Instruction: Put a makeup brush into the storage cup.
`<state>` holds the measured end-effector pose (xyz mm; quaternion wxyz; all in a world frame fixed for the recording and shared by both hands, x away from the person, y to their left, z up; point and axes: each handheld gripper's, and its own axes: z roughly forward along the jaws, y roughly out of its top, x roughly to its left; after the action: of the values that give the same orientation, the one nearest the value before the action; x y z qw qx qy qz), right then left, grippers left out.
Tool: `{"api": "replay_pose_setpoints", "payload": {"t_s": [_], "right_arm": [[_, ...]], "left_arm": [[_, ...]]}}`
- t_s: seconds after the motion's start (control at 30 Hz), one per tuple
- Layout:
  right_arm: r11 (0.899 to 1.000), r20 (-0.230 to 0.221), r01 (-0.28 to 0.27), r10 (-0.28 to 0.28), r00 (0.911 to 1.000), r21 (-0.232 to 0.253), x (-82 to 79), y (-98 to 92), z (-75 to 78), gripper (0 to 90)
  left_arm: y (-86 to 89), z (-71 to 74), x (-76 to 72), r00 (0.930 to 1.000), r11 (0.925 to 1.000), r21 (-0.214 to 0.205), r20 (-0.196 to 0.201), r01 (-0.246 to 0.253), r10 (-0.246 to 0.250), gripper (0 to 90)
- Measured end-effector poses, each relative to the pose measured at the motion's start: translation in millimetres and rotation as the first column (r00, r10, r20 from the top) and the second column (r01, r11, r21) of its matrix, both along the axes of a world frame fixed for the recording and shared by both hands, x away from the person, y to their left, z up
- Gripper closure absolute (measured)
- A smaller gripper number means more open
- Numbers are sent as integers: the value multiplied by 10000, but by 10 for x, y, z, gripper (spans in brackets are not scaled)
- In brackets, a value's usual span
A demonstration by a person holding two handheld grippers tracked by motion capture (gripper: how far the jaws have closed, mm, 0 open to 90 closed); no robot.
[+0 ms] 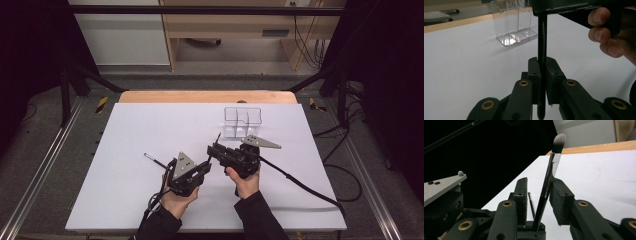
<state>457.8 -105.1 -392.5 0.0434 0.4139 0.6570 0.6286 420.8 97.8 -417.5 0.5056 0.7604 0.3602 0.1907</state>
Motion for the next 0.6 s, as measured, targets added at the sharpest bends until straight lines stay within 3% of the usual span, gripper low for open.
{"api": "replay_pose_setpoints", "payload": {"t_s": [0.4,0.6], "right_arm": [[10000,-66,-66,66,10000,-4,-5,-11,10,819],[9997,83,-255,255,9996,37,-18,-20,20,836]], "left_arm": [[-11,3,-18,10000,10000,-33,21,39,-39,830],[-19,9,-26,9999,10000,-18,44,94,-94,828]]}}
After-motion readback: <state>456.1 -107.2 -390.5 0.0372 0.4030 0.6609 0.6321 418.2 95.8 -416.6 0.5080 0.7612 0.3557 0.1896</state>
